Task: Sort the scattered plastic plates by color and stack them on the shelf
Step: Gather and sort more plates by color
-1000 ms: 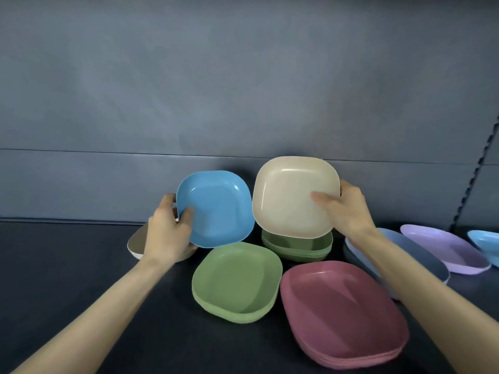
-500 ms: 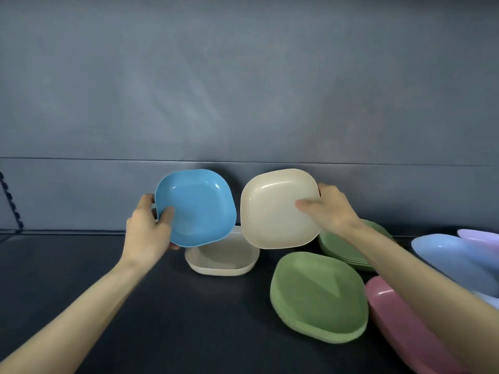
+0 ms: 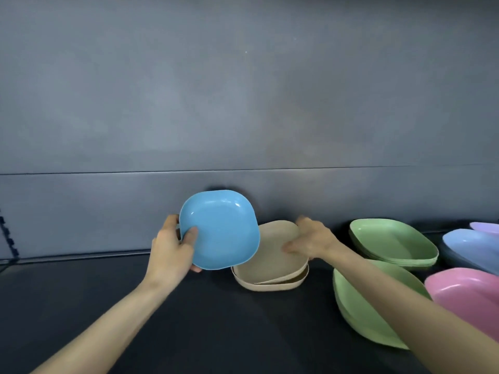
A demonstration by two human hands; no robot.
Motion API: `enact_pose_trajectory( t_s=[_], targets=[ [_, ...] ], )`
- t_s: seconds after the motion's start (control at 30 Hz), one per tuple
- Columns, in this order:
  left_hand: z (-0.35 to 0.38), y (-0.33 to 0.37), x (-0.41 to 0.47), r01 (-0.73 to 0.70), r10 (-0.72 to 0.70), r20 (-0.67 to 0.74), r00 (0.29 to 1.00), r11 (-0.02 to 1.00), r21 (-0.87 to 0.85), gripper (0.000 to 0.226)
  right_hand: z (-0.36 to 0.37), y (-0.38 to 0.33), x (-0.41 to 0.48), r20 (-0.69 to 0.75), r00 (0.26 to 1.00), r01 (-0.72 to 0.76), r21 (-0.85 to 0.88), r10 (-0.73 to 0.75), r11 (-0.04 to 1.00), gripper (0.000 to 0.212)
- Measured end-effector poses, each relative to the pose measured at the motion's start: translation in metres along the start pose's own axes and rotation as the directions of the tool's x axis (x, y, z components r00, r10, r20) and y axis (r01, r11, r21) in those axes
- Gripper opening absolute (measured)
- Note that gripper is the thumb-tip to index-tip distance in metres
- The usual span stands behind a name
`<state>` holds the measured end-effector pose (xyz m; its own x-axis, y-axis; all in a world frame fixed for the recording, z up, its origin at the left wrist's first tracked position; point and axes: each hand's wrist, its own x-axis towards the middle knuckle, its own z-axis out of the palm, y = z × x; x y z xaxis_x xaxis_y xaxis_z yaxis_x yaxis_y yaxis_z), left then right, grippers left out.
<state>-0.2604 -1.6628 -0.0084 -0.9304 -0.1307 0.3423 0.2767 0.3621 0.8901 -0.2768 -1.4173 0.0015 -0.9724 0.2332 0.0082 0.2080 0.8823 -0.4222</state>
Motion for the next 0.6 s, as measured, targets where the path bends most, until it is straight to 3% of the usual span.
enact_pose_trajectory(
  t_s=[0.1, 0.23, 0.3, 0.43, 0.53, 0.6],
  targets=[
    [0.003, -0.006, 0.0, 0.019, -0.018, 0.017, 1.0, 1.0, -0.017, 0.011, 0.006, -0.001, -0.003, 0.025, 1.0, 0.006, -0.166, -0.002, 0.986, 0.037],
    [0.009, -0.008, -0.003, 0.026, -0.024, 0.042, 0.999, 0.999, -0.038, 0.01, 0.009, 0.005, -0.003, 0.103, 0.994, 0.065, -0.206, -0.044, 0.976, 0.037],
    [0.013, -0.006, -0.004, 0.001, 0.0, 0.058, 0.998, 1.0, -0.03, 0.008, 0.004, 0.01, -0.004, 0.088, 0.989, 0.125, -0.114, -0.115, 0.986, 0.038],
    [0.032, 0.007, -0.008, -0.056, 0.059, 0.099, 0.993, 0.998, -0.028, 0.006, -0.024, 0.023, -0.02, -0.154, 0.965, 0.246, 0.241, -0.213, 0.939, 0.037],
    [0.057, 0.023, -0.014, -0.09, 0.097, 0.159, 0.982, 0.995, -0.052, 0.008, -0.044, 0.035, -0.037, -0.153, 0.952, 0.306, 0.457, -0.265, 0.836, 0.03],
    [0.076, 0.038, -0.023, -0.126, 0.14, 0.203, 0.969, 0.989, -0.08, 0.008, -0.053, 0.047, -0.048, -0.155, 0.938, 0.345, 0.449, -0.309, 0.824, 0.022]
  ],
)
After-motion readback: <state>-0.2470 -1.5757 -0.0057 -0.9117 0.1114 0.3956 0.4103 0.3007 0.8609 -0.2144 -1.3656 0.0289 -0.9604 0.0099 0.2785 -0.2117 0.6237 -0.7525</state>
